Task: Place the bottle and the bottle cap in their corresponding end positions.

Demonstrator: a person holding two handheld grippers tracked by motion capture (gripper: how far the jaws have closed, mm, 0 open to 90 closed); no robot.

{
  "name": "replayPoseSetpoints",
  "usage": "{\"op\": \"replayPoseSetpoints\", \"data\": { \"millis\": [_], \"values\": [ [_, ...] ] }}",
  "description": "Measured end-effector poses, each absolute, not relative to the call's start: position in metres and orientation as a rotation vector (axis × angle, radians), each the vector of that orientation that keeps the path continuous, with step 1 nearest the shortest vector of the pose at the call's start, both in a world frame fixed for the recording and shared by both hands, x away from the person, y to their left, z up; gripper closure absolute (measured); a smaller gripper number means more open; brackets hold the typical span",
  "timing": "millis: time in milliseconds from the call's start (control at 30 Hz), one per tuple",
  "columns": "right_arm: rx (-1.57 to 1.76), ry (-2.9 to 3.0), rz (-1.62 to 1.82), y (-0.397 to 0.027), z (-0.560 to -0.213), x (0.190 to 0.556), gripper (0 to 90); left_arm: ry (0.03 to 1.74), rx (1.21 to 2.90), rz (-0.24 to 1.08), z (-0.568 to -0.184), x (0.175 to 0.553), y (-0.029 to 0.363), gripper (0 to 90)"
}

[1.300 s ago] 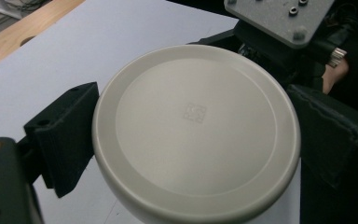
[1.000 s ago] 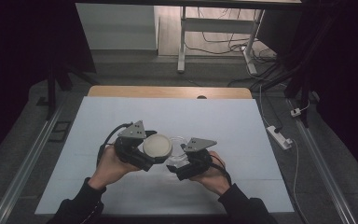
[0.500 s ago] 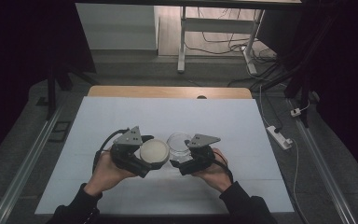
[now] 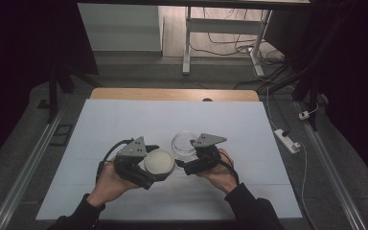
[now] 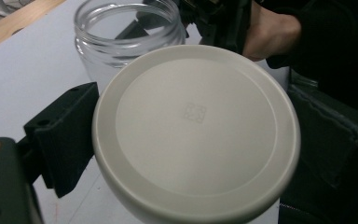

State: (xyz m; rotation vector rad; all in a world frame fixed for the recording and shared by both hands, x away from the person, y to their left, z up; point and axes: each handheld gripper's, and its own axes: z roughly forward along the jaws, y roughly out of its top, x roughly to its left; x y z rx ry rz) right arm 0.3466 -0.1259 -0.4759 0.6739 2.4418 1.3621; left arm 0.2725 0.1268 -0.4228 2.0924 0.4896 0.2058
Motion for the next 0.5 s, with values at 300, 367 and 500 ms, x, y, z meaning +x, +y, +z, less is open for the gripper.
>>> {"op": "replayPoseSetpoints", "data": {
  "millis": [300, 367, 500],
  "values": [
    [0.692, 2.418, 1.353, -0.123, -0.477, 0.356, 7.1, 0.479, 2.102, 0.207, -0.433, 0.269, 0.124, 8.0],
    [0.694, 2.413, 1.352, -0.122, -0.477, 0.359, 7.1, 0.479, 2.101, 0.205, -0.435, 0.268, 0.124, 8.0],
    [0.704, 2.409, 1.355, -0.120, -0.478, 0.364, 7.1, 0.477, 2.105, 0.208, -0.440, 0.267, 0.123, 8.1]
  ]
}}
